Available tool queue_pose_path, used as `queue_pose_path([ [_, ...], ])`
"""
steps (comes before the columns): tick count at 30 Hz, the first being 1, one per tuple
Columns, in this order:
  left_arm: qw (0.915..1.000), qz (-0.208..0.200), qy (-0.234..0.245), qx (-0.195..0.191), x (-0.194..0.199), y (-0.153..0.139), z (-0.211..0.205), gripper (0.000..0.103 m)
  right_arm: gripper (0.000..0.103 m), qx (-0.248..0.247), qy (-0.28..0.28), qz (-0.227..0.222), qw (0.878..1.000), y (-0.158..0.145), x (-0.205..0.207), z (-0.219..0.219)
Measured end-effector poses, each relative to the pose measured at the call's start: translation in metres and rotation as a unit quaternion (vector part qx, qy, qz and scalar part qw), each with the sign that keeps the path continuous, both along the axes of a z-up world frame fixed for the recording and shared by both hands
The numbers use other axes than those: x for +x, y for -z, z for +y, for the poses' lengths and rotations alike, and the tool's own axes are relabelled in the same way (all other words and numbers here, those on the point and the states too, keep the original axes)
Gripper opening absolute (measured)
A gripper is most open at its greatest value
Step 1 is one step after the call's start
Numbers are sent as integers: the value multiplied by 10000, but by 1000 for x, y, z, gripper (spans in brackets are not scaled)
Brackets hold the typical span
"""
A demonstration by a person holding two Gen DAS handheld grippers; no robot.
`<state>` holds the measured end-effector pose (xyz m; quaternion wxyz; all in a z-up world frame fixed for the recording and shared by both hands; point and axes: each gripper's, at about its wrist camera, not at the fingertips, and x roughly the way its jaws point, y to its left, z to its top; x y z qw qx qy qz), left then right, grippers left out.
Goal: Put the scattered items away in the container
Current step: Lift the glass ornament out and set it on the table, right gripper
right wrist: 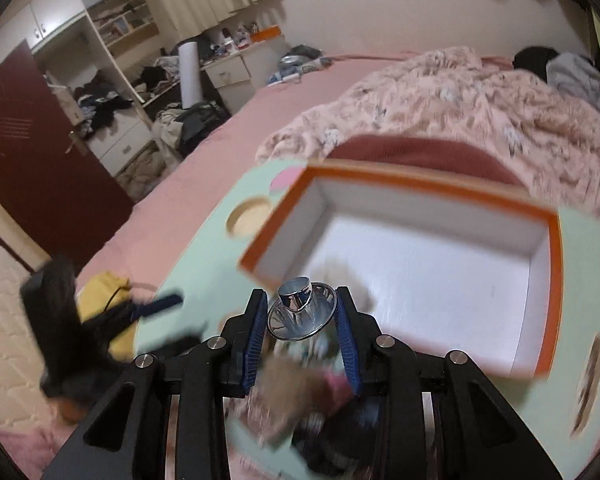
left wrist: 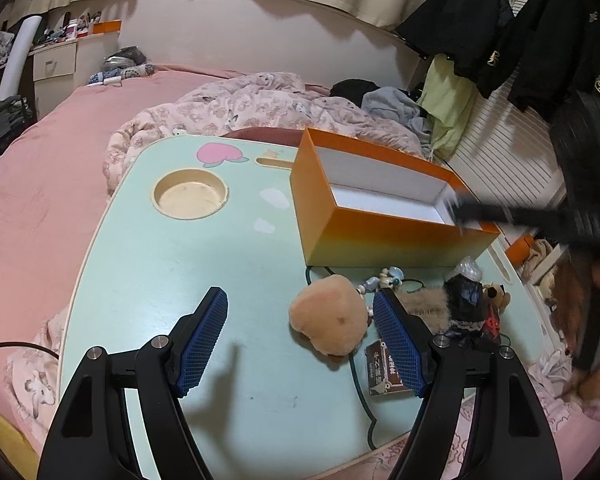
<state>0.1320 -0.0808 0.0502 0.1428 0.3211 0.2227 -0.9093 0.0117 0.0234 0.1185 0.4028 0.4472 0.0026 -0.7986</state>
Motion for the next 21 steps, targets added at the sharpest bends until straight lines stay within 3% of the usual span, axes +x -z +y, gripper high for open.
queue_pose_path([
  [6, 10000, -38, -4, -35, -2, -2, 2, 75, 32, 116, 166, -169, 9997, 36, 21, 14],
  [12, 10000, -12, 68, -67, -4, -4, 7, 75, 35, -443, 591, -2, 9973, 36, 25, 37],
  [14, 10000, -17, 76, -61, -6, -4, 8, 75, 49, -579, 749, 114, 9954, 34, 30, 45],
  [19, 9999, 16, 93, -136, -11, -13, 12, 75, 62, -701, 1065, 131, 9918, 37, 38, 61],
  [21, 9998, 57, 83, -163, -14, -21, 13, 75, 62, -681, 1223, 40, 9902, 43, 40, 68],
])
